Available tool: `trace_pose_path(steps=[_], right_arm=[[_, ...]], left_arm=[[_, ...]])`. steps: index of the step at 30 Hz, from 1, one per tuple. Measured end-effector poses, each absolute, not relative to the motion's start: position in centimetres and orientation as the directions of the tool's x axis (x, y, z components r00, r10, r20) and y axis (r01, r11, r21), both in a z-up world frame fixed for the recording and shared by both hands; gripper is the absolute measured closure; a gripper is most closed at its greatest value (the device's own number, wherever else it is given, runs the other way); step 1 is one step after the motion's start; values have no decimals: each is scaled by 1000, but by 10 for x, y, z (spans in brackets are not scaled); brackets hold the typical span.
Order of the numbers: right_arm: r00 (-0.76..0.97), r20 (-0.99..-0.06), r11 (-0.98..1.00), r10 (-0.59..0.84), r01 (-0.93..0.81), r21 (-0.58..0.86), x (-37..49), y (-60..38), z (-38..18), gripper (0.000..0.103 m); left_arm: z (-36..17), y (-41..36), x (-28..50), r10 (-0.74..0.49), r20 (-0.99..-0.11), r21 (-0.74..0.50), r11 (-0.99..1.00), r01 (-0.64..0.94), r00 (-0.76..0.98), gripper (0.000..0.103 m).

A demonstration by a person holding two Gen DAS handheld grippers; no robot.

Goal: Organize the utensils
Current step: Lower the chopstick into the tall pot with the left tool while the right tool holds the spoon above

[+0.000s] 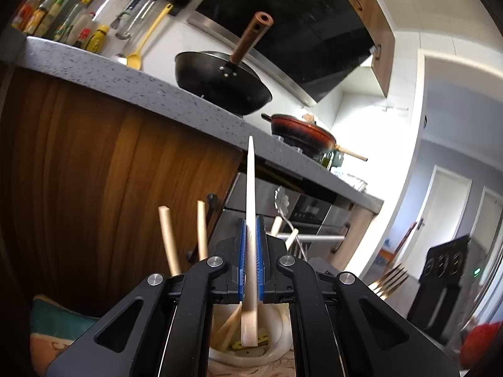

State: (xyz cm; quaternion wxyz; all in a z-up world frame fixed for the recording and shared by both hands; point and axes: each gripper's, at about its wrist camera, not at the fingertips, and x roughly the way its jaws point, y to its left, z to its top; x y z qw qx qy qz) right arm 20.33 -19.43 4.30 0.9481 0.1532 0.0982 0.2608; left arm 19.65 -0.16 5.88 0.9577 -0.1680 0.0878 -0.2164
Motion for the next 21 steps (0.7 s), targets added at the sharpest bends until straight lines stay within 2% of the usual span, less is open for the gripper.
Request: trace_pose_path(steps=[7, 12, 21], right_arm=[[839, -97, 808, 535, -474, 350, 202, -196, 43, 99], [838, -98, 807, 536, -476, 348, 201, -196, 43, 99], [838, -100, 807, 536, -474, 353, 200, -196, 43, 99]], left_arm=[[50, -11, 189, -419, -107, -285, 882, 376, 902, 96], [50, -4, 186, -414, -116, -300, 881, 366, 903, 97], [44, 1, 167, -403, -164, -257, 898, 356, 900, 97]])
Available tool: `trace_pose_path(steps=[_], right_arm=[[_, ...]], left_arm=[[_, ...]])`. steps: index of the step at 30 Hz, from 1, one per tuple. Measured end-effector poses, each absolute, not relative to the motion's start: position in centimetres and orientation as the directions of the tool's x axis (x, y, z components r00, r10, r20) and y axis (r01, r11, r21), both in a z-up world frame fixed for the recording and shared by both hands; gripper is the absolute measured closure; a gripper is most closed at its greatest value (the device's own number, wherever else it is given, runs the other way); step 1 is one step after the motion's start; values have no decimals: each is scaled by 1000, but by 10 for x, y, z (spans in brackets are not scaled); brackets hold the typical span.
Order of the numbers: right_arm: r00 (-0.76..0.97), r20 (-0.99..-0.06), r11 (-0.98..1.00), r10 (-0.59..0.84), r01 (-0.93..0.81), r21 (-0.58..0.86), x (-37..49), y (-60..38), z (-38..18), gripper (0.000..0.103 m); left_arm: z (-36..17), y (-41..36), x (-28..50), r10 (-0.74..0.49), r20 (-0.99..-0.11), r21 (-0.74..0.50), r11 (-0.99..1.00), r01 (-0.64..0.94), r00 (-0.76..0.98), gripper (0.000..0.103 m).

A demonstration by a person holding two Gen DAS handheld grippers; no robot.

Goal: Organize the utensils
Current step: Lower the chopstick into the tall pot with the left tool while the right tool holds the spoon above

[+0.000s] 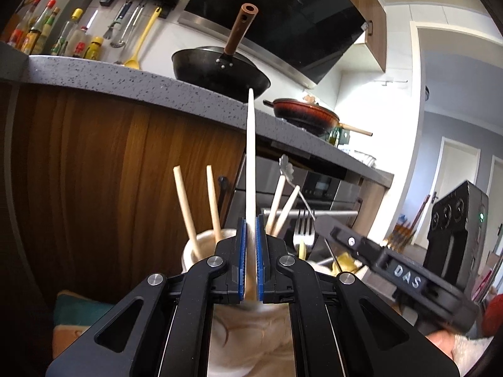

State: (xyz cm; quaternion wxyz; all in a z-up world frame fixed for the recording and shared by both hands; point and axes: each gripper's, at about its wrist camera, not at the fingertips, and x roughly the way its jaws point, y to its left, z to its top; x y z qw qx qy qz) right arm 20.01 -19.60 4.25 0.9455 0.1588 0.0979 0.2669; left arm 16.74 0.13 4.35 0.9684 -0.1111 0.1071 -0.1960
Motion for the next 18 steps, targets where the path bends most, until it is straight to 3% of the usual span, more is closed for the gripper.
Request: trace_pose_path(steps=[7, 11, 18], right_arm=[[839, -101, 809, 535, -473, 350, 200, -196, 42, 99], [839, -102, 808, 535, -473, 350, 200, -195, 42, 99], [817, -87, 768, 570, -492, 410, 205, -202, 42, 99]], left_arm=[[40, -1, 158, -385, -197, -205, 916, 346, 902, 96], [42, 2, 154, -397, -210, -215, 910, 354, 893, 83], [44, 8, 142, -410, -226, -257, 900, 352, 884, 83]])
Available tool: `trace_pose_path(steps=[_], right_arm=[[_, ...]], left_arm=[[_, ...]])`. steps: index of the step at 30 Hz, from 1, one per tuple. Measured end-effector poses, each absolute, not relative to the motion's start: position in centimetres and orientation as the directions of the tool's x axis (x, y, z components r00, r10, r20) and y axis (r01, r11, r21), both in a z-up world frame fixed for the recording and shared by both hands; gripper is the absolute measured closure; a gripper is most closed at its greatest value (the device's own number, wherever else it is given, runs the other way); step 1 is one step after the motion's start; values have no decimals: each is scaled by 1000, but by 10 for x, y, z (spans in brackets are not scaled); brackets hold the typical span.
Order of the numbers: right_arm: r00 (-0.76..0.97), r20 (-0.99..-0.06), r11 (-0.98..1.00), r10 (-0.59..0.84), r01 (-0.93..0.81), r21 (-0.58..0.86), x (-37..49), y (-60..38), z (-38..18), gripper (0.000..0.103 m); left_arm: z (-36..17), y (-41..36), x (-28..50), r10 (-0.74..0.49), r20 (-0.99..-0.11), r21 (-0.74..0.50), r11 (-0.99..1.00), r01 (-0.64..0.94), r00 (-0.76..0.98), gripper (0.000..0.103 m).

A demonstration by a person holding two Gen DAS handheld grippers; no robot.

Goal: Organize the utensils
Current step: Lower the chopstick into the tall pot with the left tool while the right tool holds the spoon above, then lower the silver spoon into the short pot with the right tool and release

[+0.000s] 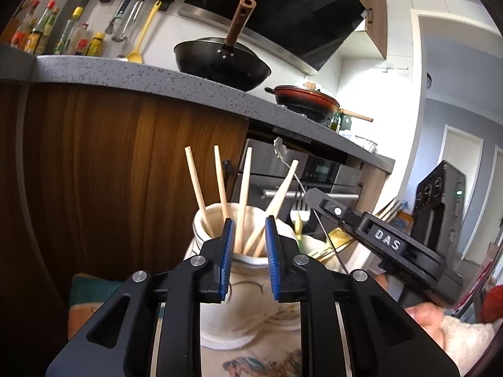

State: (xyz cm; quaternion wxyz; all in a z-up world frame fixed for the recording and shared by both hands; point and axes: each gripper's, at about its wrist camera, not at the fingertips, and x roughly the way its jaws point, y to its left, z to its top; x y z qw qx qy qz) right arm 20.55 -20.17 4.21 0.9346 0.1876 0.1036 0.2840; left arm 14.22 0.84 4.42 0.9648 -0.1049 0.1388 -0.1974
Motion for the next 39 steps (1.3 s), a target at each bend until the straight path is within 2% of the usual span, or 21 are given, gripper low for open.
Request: trace_pose_path(steps=[8, 12, 15, 18, 24, 28, 39], right_arm=[[774, -51, 684, 631, -523, 509, 209, -214, 41, 99], [793, -62, 710, 607, -505, 490, 210, -211, 42, 99], [824, -67, 759, 563, -484, 436, 209, -202, 46, 99], [875, -68, 842, 479, -436, 319, 205, -187, 46, 99], [948, -5, 940, 317, -314, 130, 194, -165, 38, 99], [970, 3, 970, 244, -244, 9, 192, -149, 28, 99], [967, 14, 966, 256, -256, 13, 174, -159, 32, 99]], left_arm=[[44, -3, 126, -467, -241, -228, 880, 418, 851, 83], [45, -7, 119, -477, -230, -210, 875, 436, 848, 83], [48, -6, 114, -483, -212, -205, 872, 444, 850, 83], [51, -1, 107, -485, -192, -213, 869, 447, 853, 83], [56, 13, 98, -495, -154, -239, 858, 454, 855, 83], [57, 19, 97, -509, -140, -267, 845, 462, 849, 83], [57, 24, 96, -512, -135, -270, 843, 466, 848, 83]])
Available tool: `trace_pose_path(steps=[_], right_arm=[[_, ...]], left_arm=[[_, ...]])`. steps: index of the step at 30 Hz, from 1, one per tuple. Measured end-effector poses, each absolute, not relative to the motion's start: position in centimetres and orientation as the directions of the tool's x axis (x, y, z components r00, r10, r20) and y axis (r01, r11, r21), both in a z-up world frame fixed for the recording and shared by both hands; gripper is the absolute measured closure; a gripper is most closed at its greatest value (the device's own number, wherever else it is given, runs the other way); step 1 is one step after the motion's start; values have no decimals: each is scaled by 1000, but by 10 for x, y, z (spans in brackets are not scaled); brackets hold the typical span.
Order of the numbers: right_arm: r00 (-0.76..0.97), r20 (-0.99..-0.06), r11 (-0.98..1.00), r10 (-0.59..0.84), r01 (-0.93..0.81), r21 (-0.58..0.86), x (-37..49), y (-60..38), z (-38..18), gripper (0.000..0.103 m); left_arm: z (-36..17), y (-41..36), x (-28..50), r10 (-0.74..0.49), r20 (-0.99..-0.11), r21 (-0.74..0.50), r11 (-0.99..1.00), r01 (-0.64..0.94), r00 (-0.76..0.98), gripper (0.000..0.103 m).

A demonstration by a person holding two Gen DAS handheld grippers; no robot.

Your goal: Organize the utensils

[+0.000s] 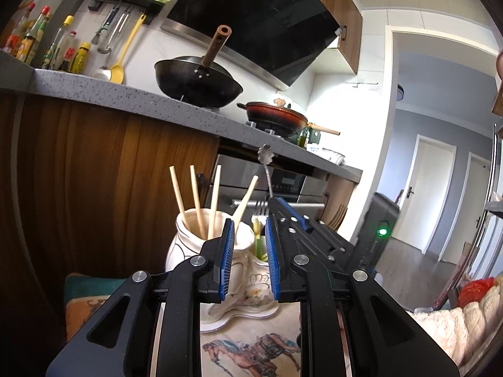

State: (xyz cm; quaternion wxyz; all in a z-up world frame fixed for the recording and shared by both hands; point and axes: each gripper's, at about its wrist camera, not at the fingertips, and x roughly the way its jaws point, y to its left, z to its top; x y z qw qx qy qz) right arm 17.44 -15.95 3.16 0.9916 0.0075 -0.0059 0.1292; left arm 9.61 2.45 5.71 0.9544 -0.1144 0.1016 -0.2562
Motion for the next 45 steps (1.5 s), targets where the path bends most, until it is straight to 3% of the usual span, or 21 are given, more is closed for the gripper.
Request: trace_pose_path(steps=[12, 25, 29, 33, 34, 35, 39, 45], right_arm=[[935, -140, 945, 326, -318, 77, 159, -179, 15, 99], [916, -209, 939, 343, -327, 109, 137, -193, 12, 91], [898, -259, 934, 356, -343, 95, 115, -199, 8, 76], [891, -278, 933, 359, -353, 72, 97, -205, 1, 45], [893, -277, 934, 354, -351, 63, 94, -206, 1, 38], [894, -277, 935, 352, -352, 53, 91, -206, 0, 36], [893, -284, 935, 348, -353, 35, 83, -206, -3, 22], [900, -283, 941, 331, -335, 35, 74, -207, -3, 10]], left_arm=[[45, 23, 103, -497, -192, -266, 857, 442, 847, 83], [35, 21, 87, -421, -270, -210, 904, 373, 866, 83], [25, 19, 72, -358, -305, -154, 933, 325, 882, 73], [15, 12, 54, -303, -330, -97, 953, 288, 894, 57], [13, 10, 51, -289, -331, -83, 957, 278, 898, 48], [12, 7, 47, -267, -325, -58, 963, 262, 907, 40], [9, -1, 33, -206, -302, 12, 975, 220, 931, 31], [8, 0, 30, -157, -285, -13, 987, 160, 946, 15]])
